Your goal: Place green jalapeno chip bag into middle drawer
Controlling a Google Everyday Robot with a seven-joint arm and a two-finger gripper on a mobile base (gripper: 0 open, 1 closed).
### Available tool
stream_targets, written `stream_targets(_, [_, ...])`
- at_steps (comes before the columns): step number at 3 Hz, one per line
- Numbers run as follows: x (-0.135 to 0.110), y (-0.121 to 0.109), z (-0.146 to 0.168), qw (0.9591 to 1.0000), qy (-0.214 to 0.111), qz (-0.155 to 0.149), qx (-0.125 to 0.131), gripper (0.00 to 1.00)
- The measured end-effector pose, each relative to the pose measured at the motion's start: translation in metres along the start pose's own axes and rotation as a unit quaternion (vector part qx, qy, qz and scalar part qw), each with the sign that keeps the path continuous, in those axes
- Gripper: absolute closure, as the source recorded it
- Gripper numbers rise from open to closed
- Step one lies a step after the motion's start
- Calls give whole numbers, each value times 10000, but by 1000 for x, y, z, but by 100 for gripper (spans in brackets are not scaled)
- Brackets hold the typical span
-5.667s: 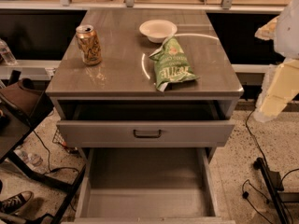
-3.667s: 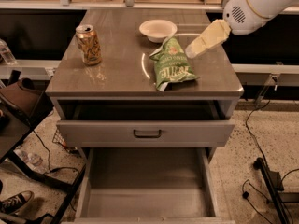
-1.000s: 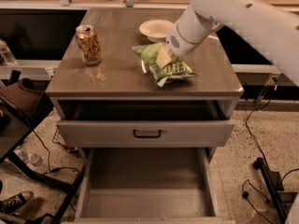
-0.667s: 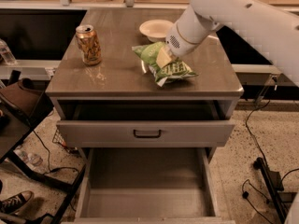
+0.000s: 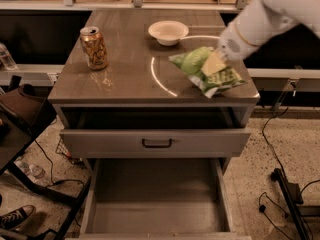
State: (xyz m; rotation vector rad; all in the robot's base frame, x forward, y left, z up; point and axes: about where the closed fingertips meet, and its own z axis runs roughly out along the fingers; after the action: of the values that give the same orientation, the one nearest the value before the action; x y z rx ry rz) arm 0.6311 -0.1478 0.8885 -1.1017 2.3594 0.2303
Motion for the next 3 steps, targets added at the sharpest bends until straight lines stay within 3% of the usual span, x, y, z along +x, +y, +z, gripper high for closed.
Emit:
stream_targets(1, [85, -13, -28, 9989, 129, -438, -81, 100])
stream_targets(2, [139, -15, -31, 9975, 212, -543, -405, 100])
stream_targets(3, [189, -13, -42, 9972, 174, -421, -585, 100])
